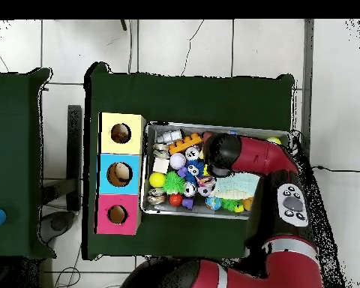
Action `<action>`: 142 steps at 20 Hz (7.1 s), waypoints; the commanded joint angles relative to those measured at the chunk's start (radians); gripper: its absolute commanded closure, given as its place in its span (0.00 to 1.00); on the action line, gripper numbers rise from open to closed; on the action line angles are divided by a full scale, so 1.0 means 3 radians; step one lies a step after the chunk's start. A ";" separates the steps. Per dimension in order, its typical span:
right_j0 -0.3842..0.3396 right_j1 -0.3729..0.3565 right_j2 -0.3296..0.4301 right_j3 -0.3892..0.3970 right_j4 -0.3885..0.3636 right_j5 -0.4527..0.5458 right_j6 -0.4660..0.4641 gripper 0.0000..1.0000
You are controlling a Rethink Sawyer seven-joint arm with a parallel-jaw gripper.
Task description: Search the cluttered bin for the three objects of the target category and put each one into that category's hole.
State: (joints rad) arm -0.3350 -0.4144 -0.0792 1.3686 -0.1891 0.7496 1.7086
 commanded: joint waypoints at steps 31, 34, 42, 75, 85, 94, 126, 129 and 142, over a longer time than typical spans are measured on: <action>0.0326 -0.0351 0.0197 0.0832 0.0354 0.0294 0.0361 1.00; 0.0370 -0.0355 0.0137 0.0822 0.0317 0.0216 0.0405 1.00; 0.0420 -0.0286 0.0062 0.0831 0.0271 -0.0001 0.0453 1.00; 0.0240 -0.0238 -0.0046 0.0432 -0.0071 -0.0038 0.0110 0.00; 0.0059 -0.0202 0.0038 0.0220 -0.0213 0.0065 -0.0057 0.00; -0.0059 -0.0071 0.0130 0.0042 -0.0296 0.0081 -0.0135 0.00; -0.0188 0.0114 0.0278 -0.0221 -0.0460 -0.0048 -0.0249 1.00; -0.0167 0.0058 0.0262 -0.0144 -0.0420 -0.0044 -0.0168 1.00; -0.0188 -0.0292 0.0332 0.0136 -0.0309 0.0192 -0.0259 1.00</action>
State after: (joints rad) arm -0.3757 -0.4675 -0.0789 1.3420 -0.2681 0.7519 1.7086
